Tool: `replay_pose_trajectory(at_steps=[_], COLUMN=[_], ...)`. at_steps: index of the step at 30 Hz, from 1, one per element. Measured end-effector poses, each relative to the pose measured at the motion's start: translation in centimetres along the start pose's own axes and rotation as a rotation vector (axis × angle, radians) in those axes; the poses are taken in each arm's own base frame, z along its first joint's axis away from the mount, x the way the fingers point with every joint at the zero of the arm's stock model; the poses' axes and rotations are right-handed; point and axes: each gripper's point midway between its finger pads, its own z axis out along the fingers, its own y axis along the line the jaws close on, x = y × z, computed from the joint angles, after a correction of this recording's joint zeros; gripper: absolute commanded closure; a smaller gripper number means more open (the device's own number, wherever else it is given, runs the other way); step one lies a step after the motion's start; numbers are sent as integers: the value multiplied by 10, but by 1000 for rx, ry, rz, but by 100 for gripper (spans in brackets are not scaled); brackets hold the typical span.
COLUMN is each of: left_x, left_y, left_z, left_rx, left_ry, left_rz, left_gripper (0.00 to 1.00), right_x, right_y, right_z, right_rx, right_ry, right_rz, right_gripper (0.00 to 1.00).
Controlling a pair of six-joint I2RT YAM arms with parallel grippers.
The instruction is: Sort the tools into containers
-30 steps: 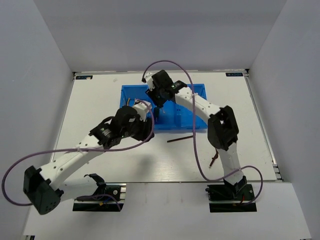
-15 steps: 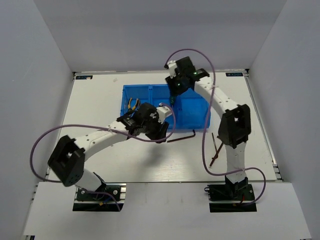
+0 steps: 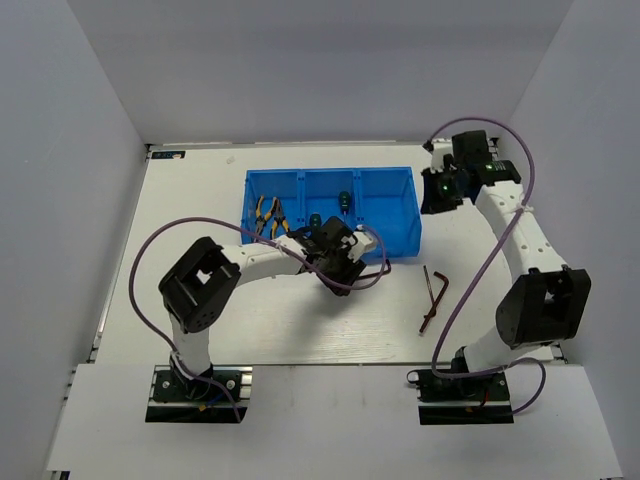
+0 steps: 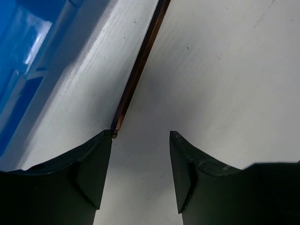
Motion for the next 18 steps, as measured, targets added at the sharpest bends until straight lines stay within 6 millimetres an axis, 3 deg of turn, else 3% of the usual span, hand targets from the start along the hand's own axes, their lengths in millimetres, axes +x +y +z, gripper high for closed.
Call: replay_pose_trajectory(at_steps=[3, 5, 13, 18], left_x=[-1, -6, -23, -14], left_y=[3, 6, 17, 23], left_z=[7, 10, 11, 25], left_rx=[-30, -63, -151, -173], left_ry=[12, 6, -34, 0], left_rz=[19, 33, 65, 78], left_gripper=[37, 36, 38, 43], right_x=[39, 52, 58, 69], right_y=[-10, -11, -1, 3], right_z=[5, 3, -16, -17], right_rx=[-26, -50, -132, -163], right_ry=[87, 107, 58, 69], right_rz=[79, 113, 144, 166], right_gripper=[91, 91, 91, 91])
